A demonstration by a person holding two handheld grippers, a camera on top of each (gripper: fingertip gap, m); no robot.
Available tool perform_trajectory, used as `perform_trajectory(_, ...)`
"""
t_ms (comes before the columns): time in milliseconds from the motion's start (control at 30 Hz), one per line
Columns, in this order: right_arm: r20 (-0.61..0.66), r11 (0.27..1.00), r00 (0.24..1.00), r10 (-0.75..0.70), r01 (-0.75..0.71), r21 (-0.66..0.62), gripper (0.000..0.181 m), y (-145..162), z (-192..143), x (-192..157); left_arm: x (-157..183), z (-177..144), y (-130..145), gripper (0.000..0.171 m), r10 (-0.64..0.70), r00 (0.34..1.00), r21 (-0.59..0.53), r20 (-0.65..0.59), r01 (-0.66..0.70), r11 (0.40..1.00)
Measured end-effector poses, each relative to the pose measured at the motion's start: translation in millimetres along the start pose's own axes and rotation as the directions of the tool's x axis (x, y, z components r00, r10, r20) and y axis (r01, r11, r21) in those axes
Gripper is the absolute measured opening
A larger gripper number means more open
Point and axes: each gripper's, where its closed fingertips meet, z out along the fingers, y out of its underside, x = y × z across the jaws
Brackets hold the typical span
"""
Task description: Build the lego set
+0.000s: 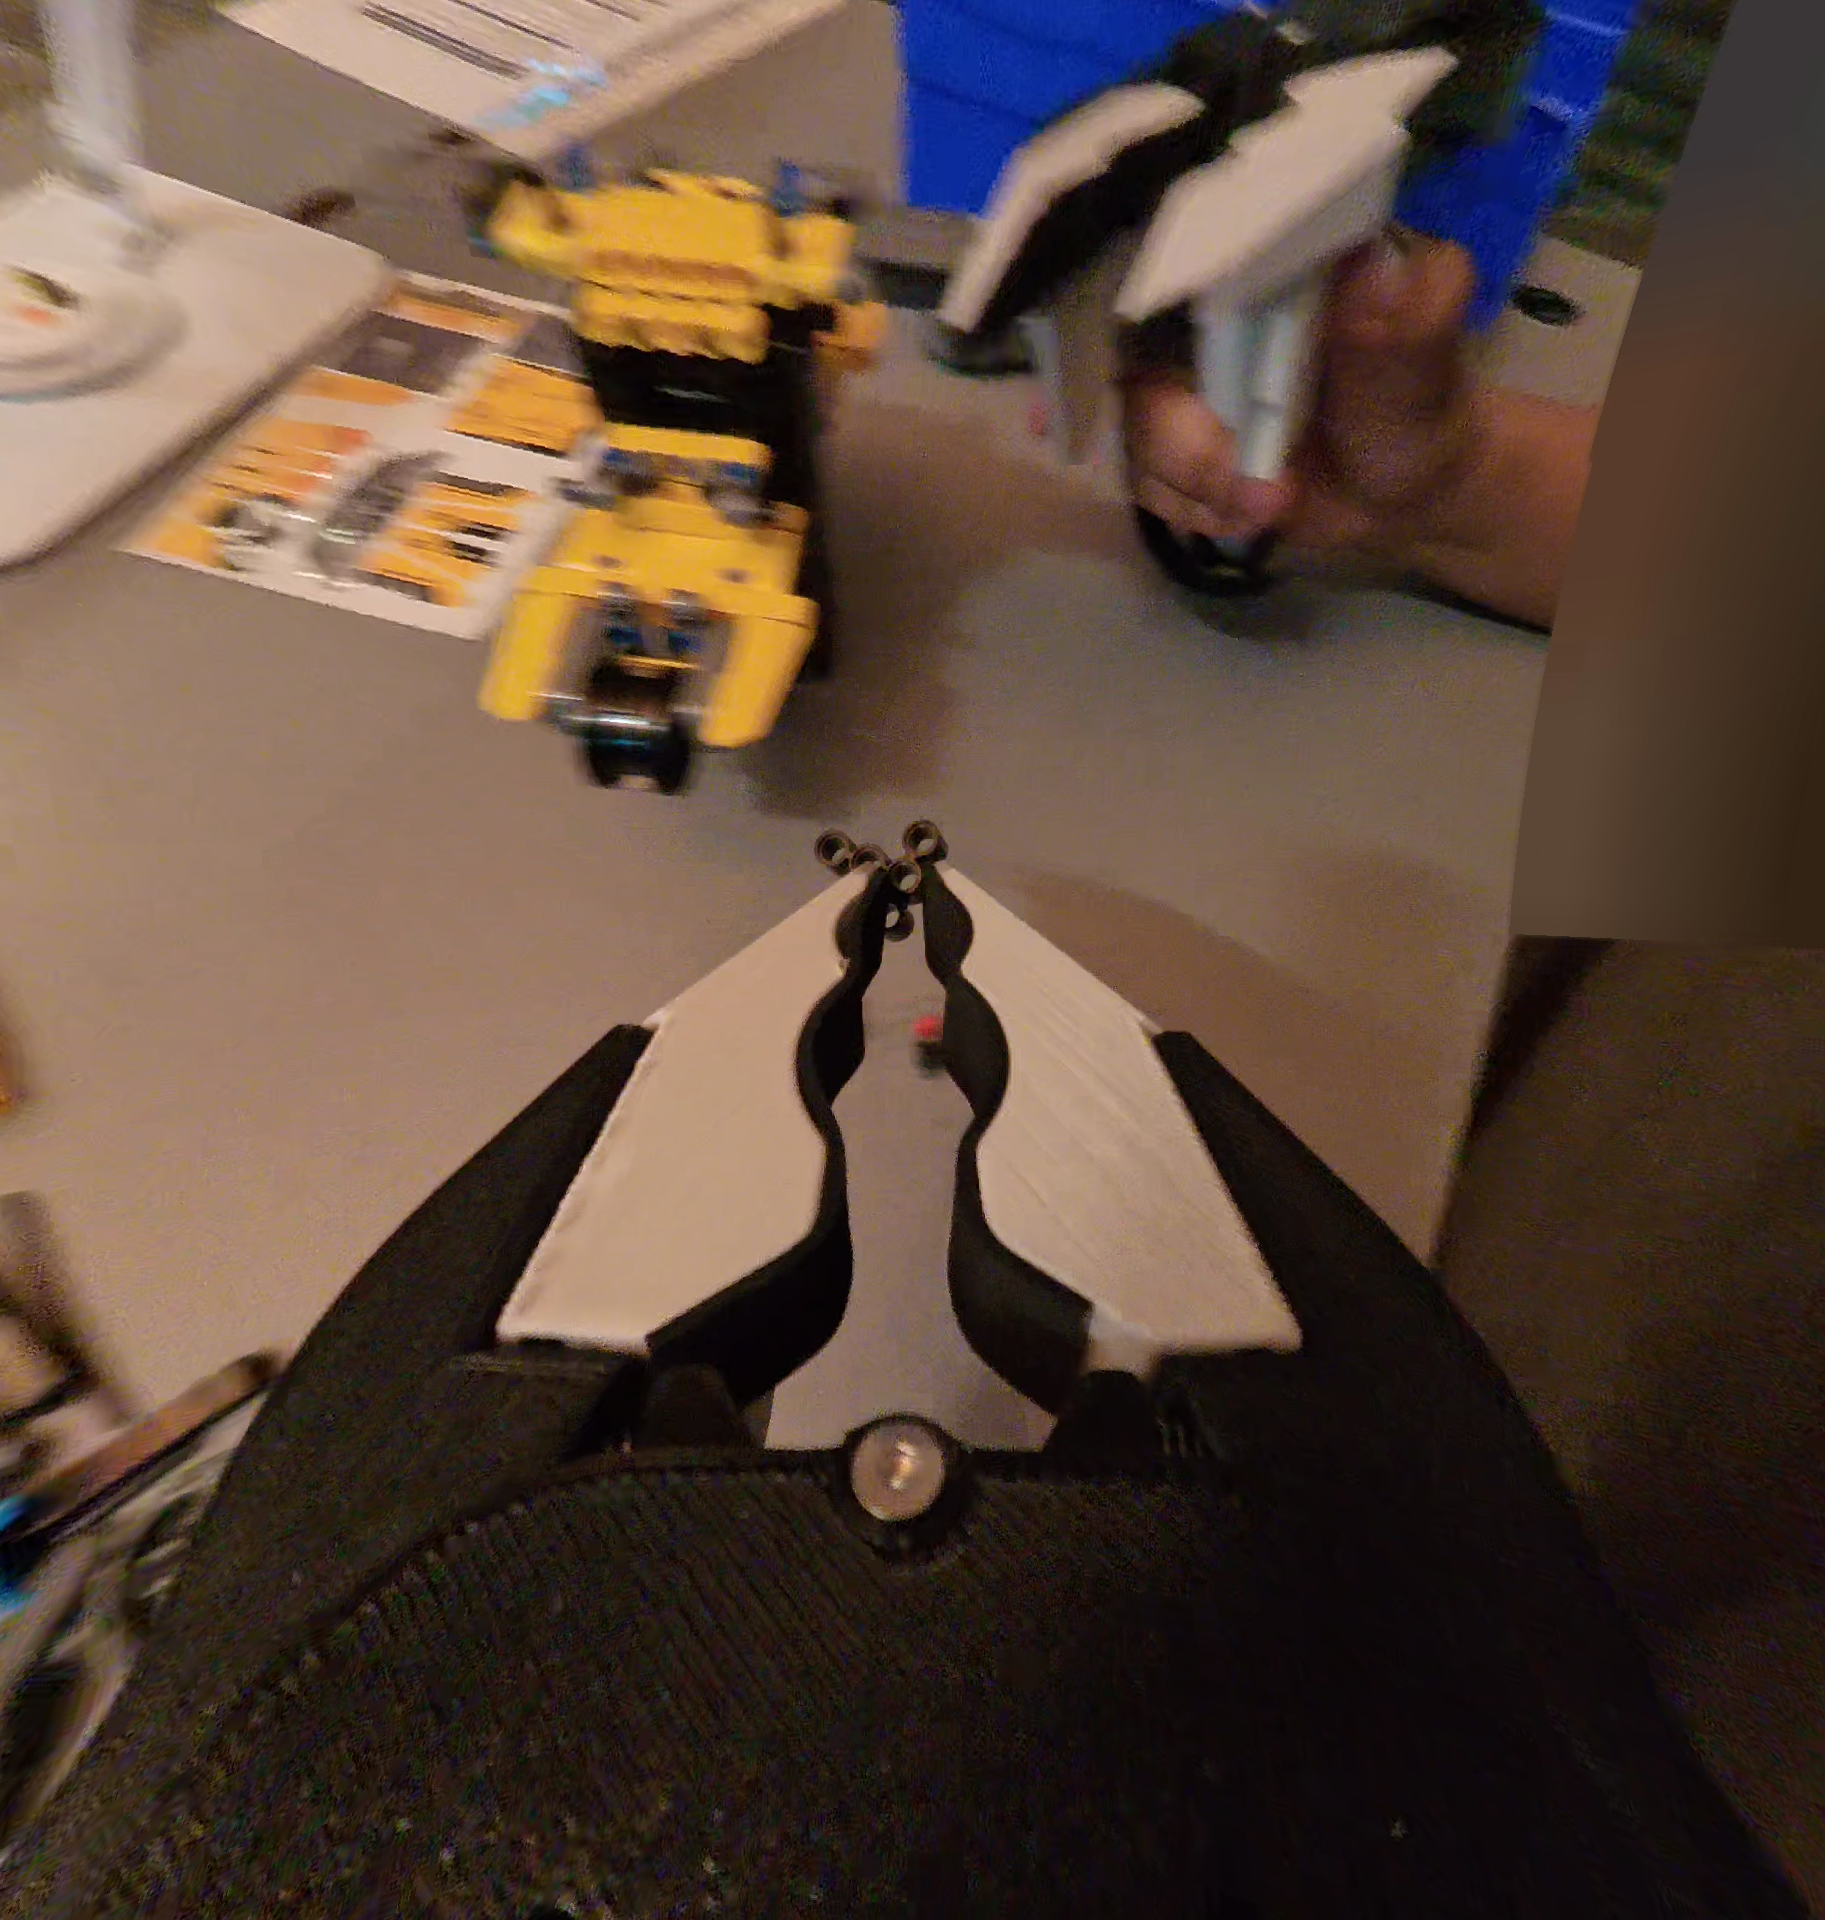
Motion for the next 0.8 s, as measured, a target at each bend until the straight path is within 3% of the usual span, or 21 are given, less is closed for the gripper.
perform_trajectory(167,0.023,0.999,0.999,-0.037,0.037,-0.032,0.027,6,9,-14,58,40,20,0.002,0.028,0.994,-0.079,-0.109,-0.037,0.996)
perform_trajectory(400,0.019,0.998,0.999,-0.048,0.048,-0.046,0.028,10,12,-17,72,72,43,0.002,0.036,0.993,-0.173,-0.109,-0.055,0.983)
perform_trajectory(567,0.005,0.997,0.998,-0.063,0.063,-0.041,0.029,7,11,-16,75,75,49,0.018,-0.01,0.992,-0.193,-0.128,-0.015,0.981)
perform_trajectory(800,-0.008,0.996,0.997,-0.073,0.072,-0.054,0.029,10,12,-13,60,53,49,0.02,-0.023,0.996,-0.152,-0.088,0.009,0.988)
